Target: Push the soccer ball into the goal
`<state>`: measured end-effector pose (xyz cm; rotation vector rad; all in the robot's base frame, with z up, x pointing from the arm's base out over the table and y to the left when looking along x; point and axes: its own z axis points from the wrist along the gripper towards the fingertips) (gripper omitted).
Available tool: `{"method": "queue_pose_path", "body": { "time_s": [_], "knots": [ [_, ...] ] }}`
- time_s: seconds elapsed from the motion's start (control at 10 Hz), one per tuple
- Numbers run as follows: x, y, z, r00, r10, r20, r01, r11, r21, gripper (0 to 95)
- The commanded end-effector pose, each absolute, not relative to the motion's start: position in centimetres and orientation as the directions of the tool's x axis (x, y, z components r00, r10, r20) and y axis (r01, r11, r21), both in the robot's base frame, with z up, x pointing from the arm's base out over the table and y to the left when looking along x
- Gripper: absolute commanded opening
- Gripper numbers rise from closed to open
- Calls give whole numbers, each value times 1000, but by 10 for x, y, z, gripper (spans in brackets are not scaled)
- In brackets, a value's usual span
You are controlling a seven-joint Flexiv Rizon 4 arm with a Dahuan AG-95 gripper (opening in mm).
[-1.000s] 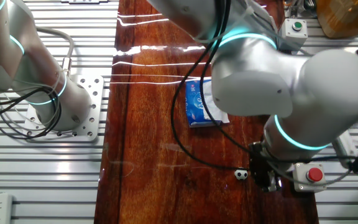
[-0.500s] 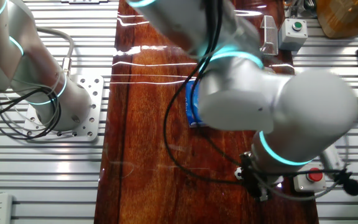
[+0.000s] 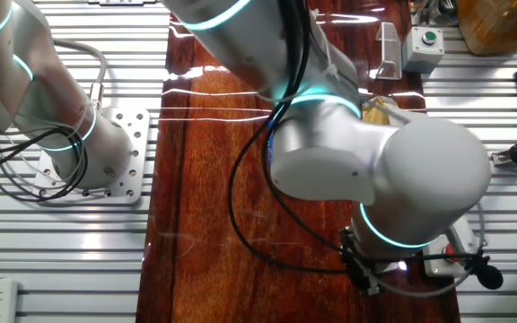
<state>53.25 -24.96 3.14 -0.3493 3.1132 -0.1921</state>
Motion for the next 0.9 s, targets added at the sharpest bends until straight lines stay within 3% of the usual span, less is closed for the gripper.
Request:
{"method": "queue_pose_path", "body": {
  "time_s": [0.1, 0.9],
  "knots": [
    [534, -247, 31, -975, -220, 11, -220, 968, -117, 0],
    [544, -235, 30, -977, -213, 14, -213, 970, -116, 0]
  ]
}}
